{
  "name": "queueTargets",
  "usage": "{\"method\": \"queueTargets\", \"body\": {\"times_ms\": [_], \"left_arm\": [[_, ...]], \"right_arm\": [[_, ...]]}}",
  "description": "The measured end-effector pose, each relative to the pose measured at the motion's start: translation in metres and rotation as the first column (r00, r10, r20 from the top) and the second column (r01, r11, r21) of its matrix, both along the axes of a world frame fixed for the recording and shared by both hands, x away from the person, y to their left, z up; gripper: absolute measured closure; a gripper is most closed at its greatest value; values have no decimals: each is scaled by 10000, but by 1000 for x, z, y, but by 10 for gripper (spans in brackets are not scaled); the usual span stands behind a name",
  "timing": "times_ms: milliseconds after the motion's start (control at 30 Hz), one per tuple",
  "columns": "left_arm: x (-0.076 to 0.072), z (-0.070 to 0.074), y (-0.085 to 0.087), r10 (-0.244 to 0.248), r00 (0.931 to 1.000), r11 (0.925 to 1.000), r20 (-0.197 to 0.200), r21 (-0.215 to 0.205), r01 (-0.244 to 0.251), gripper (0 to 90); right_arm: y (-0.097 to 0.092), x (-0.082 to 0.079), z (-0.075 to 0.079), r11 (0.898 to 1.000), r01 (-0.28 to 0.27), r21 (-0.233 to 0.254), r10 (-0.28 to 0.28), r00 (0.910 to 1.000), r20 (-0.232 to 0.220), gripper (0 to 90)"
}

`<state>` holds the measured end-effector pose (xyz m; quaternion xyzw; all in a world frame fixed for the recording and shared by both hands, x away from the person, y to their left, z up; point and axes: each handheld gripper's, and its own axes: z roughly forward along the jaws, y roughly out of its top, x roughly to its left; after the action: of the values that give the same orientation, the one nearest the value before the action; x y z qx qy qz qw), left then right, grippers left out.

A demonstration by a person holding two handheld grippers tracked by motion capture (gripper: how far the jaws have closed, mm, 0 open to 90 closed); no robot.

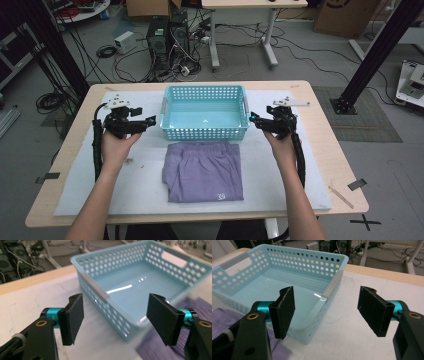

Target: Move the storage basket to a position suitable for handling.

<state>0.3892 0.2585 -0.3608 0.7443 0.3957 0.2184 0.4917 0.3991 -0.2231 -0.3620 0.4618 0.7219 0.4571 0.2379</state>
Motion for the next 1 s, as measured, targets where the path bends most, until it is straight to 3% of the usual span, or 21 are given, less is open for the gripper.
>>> {"method": "queueTargets", "body": {"times_ms": [67, 100, 133, 167, 200, 233, 400, 600, 733, 1000], "left_arm": [[-16, 1, 2, -208, 9994, 9998, 276, -43, 209, 297], [-24, 1, 3, -289, 9987, 9995, 409, -113, 294, 297], [-32, 0, 4, -379, 9979, 9990, 518, -218, 391, 297], [-40, -1, 5, -481, 9970, 9983, 613, -297, 500, 297], [-54, -5, 6, -678, 9950, 9967, 730, -401, 708, 297], [-54, -5, 6, -678, 9950, 9967, 730, -401, 708, 296], [-86, -12, 6, -1103, 9879, 9928, 1088, -339, 1146, 294], [-115, -24, 1, -1366, 9811, 9897, 1369, -247, 1413, 282], [-129, -29, 2, -1362, 9782, 9890, 1566, -365, 1435, 282], [-133, -29, 5, -1344, 9760, 9887, 1715, -432, 1437, 282]], "right_arm": [[-5, -23, -1, 9995, -185, 241, 178, 9995, 280, 290], [-5, -23, -1, 9995, -185, 241, 178, 9995, 280, 290], [-7, -38, -2, 9989, -352, 317, 339, 9985, 423, 282], [-7, -38, -2, 9989, -352, 317, 339, 9985, 423, 282], [-8, -53, -2, 9982, -477, 376, 454, 9973, 581, 273], [-8, -53, -2, 9982, -477, 376, 454, 9973, 581, 273], [-9, -89, -9, 9958, -863, 319, 828, 9917, 984, 234], [-5, -110, -18, 9928, -1178, 225, 1145, 9871, 1122, 221], [-1, -124, -25, 9891, -1464, 138, 1437, 9823, 1201, 218], [0, -134, -27, 9888, -1482, 175, 1446, 9805, 1330, 214]]}}
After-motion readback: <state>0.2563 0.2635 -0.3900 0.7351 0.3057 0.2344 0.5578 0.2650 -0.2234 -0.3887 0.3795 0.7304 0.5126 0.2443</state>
